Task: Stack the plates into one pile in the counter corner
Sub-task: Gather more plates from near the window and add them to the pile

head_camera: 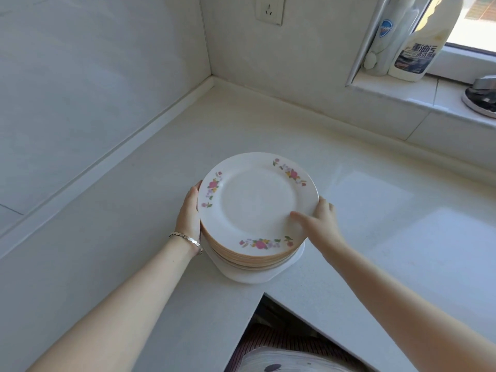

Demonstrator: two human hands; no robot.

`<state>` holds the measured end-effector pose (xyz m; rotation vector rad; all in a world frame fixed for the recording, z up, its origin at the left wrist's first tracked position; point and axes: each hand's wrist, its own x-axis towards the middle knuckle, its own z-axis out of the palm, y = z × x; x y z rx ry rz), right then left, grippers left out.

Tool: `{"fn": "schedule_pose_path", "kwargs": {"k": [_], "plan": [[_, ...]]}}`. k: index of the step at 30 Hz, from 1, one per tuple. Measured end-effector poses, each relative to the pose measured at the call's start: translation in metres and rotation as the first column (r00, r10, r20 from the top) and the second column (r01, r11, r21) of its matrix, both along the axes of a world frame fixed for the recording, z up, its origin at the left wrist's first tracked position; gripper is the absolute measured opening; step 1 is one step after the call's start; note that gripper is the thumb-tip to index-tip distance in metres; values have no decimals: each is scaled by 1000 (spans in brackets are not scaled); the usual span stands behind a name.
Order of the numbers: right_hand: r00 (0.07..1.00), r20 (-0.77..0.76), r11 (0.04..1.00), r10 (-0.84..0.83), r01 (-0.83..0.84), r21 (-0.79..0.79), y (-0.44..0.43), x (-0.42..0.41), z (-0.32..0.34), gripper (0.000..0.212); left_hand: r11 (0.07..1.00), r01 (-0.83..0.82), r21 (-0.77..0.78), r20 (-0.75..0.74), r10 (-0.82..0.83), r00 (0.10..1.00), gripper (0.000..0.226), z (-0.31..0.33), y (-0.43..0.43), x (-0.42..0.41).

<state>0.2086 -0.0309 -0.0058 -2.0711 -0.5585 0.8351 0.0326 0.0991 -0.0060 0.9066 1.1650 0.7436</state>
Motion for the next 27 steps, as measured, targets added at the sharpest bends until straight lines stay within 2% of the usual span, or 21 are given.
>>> {"fn": "schedule_pose_path", "kwargs": {"k": [3,5,9,14,16,18,20,22,23,25,27], "plan": [[980,-184,981,-69,101,167,12,8,7,75,999,10,44,-16,-9,1000,45,-2,0,0],[949,-299,947,-100,183,264,18,10,9,61,997,6,71,6,-7,1000,52,-2,0,1],[894,-424,890,-144,304,339,20,7,3,45,995,-59,76,95,52,994,48,-5,-4,5],[868,-486,834,-104,342,432,19,5,-4,53,993,-113,44,146,105,984,53,-10,-6,8],[872,-483,826,-85,333,455,18,5,-7,64,991,-133,20,159,128,979,52,-9,-5,8],[886,-457,830,-76,310,463,18,5,-10,64,988,-152,31,158,146,977,43,-10,-5,7],[902,-427,838,-64,281,468,18,6,-12,63,990,-133,55,157,123,980,44,-10,-5,5],[913,-406,848,-46,251,467,18,8,-13,62,990,-93,105,93,84,992,44,-8,-2,4],[917,-396,857,-47,241,456,17,10,-12,59,987,-46,151,14,45,999,43,-5,1,4],[933,-354,882,-65,219,417,14,15,-11,49,957,61,285,-270,19,963,41,4,4,4],[959,-275,914,-70,172,368,7,23,-10,43,867,138,479,-466,118,877,45,19,2,9]]}}
